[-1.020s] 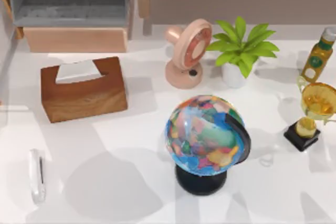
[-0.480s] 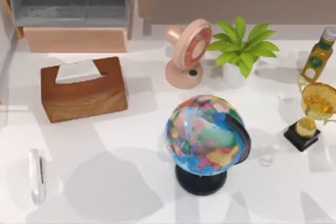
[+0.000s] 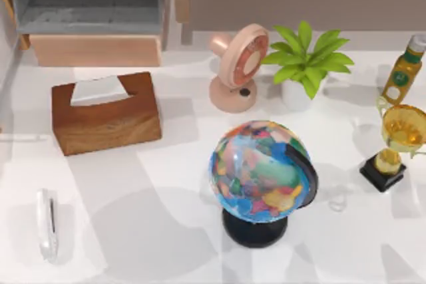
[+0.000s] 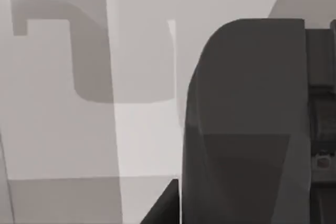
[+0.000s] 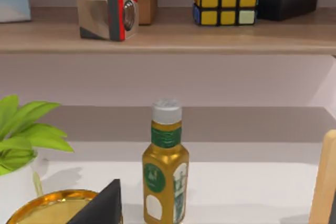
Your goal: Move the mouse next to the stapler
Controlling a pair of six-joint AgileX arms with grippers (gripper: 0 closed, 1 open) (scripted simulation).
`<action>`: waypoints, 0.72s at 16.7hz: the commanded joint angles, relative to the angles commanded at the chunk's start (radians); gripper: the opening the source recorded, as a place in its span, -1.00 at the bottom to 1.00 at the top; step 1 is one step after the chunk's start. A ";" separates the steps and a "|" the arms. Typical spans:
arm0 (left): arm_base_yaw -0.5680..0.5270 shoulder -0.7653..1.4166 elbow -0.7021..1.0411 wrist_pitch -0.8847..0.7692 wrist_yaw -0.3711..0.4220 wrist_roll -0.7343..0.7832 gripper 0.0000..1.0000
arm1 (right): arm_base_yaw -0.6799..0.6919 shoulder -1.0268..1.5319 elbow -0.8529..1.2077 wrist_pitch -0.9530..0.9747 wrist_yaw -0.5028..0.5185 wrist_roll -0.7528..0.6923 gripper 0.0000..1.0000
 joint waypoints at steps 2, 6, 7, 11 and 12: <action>-0.006 -0.080 -0.046 0.015 -0.006 -0.075 -1.00 | 0.000 0.000 0.000 0.000 0.000 0.000 1.00; -0.061 -0.276 -0.179 0.085 -0.022 -0.244 -1.00 | 0.000 0.000 0.000 0.000 0.000 0.000 1.00; -0.085 -0.328 -0.222 0.108 -0.025 -0.288 -1.00 | 0.000 0.000 0.000 0.000 0.000 0.000 1.00; -0.230 -0.530 -0.443 0.205 -0.039 -0.462 -1.00 | 0.000 0.000 0.000 0.000 0.000 0.000 1.00; -0.275 -0.575 -0.511 0.229 -0.043 -0.504 -1.00 | 0.000 0.000 0.000 0.000 0.000 0.000 1.00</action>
